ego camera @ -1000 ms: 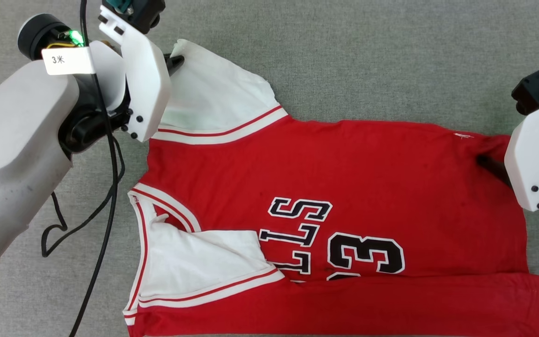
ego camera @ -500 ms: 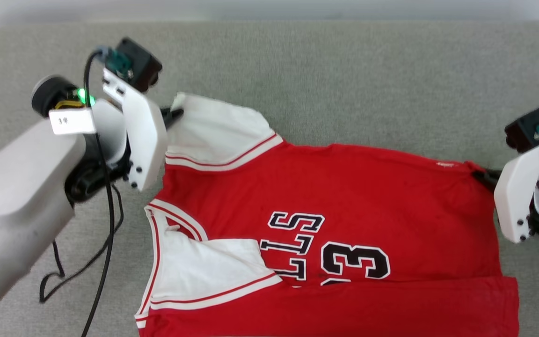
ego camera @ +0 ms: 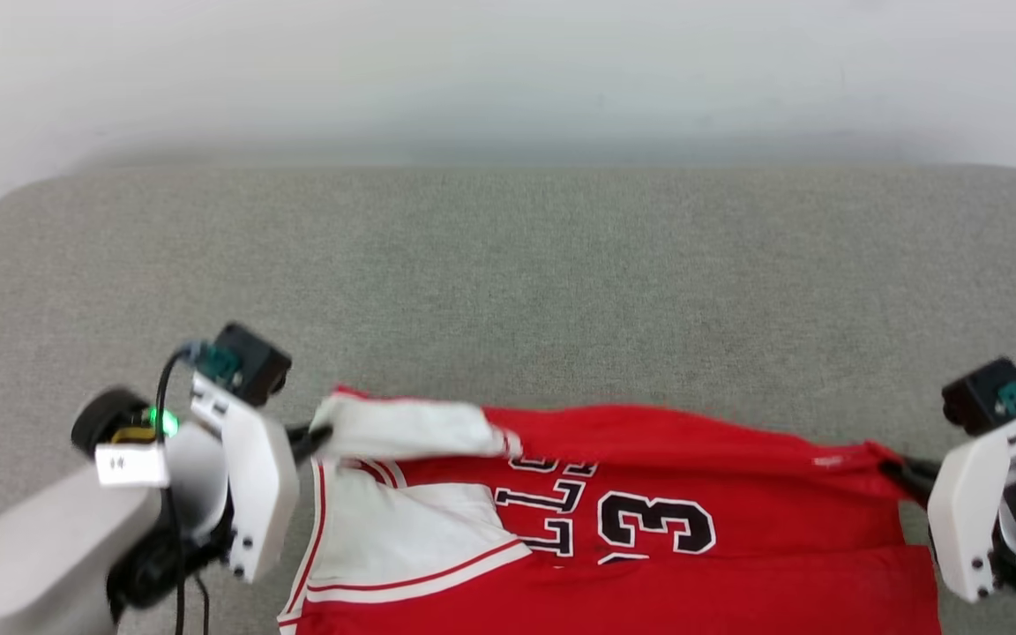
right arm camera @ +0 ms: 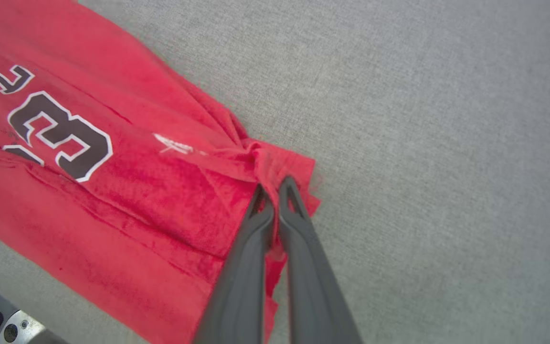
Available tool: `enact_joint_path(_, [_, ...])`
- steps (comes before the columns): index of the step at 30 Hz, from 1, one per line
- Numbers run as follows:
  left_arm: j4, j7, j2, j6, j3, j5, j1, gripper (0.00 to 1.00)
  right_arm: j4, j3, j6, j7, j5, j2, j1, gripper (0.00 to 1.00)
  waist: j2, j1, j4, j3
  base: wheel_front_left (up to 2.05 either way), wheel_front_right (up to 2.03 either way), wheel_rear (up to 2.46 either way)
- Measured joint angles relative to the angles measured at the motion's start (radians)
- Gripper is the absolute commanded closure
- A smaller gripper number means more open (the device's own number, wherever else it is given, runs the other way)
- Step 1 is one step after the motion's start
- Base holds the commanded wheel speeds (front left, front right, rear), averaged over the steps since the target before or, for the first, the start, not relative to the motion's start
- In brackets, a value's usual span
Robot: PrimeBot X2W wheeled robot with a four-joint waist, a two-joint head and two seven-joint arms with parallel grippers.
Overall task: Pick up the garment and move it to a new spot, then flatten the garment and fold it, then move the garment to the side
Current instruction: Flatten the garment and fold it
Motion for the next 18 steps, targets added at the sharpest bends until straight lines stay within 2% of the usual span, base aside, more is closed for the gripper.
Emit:
enact_joint_path(7, [-0.095,-0.047,0.053,0.081,-0.021,-0.043,0.157,1.00,-0.056,-0.065,0.000,-0.010,0.004,-0.004,0.141,1.00,0.0000,0.0000,0.006,-0.028,0.00,0.00,0.00])
enact_joint_path(11, [-0.106,-0.077,0.052,0.105,-0.029,-0.073,0.222,1.00,-0.084,-0.091,0.000,0.005,0.000,-0.002,0.206,1.00,0.0000,0.0000,0.005,-0.019,0.00,0.00,0.00])
enact_joint_path(18, [-0.067,-0.089,0.025,0.109,-0.044,-0.097,0.264,1.00,-0.072,-0.101,0.000,0.040,-0.007,0.037,0.251,1.00,0.0000,0.0001,0.000,0.009,0.00,0.00,0.00])
